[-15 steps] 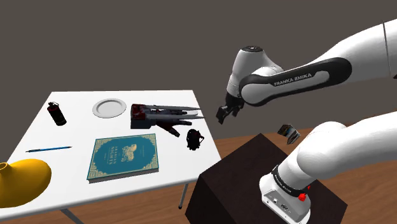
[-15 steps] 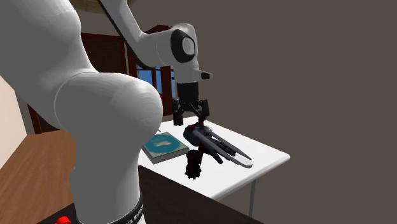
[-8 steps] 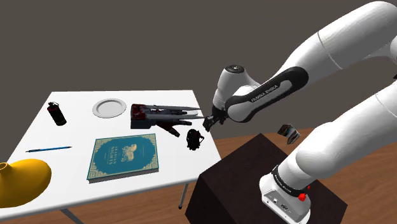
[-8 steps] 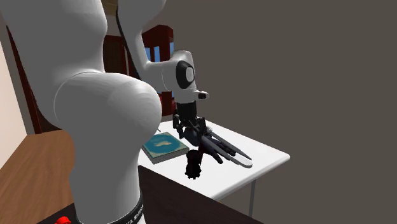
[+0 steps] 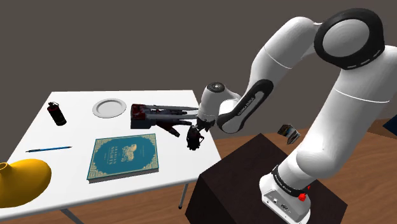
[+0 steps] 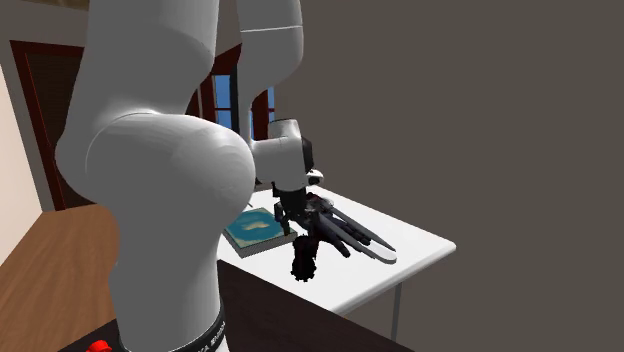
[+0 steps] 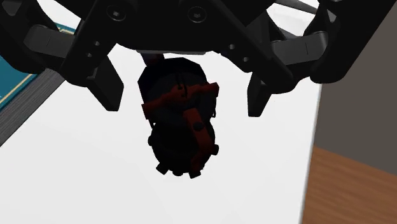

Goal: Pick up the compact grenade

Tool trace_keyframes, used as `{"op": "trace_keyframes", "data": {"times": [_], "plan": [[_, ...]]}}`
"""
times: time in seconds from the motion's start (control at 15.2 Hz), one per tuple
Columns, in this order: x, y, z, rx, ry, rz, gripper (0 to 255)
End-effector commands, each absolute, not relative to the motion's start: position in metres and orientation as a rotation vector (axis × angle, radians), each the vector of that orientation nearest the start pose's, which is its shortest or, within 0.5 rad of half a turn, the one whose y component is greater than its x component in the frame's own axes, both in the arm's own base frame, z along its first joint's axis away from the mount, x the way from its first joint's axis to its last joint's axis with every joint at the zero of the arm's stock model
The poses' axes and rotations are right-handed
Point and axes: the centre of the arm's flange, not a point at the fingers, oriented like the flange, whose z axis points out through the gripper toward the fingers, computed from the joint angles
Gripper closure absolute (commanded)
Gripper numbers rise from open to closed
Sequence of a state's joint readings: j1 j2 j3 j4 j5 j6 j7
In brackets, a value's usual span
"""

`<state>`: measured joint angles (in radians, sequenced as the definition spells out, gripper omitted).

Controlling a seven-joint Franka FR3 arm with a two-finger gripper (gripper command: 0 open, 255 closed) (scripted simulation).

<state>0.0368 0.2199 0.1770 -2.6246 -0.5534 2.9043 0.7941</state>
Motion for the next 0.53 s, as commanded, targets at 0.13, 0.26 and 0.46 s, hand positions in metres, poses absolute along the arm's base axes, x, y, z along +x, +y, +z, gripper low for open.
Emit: {"op": "trace_keyframes", "data": {"times": [0.13,0.26,0.46], "plan": [[0.415,0.130,0.152,-3.194,0.085,-0.195,0],[0.415,0.130,0.142,-3.194,0.085,-0.195,0],[0.415,0.130,0.128,-3.194,0.085,-0.195,0]]}}
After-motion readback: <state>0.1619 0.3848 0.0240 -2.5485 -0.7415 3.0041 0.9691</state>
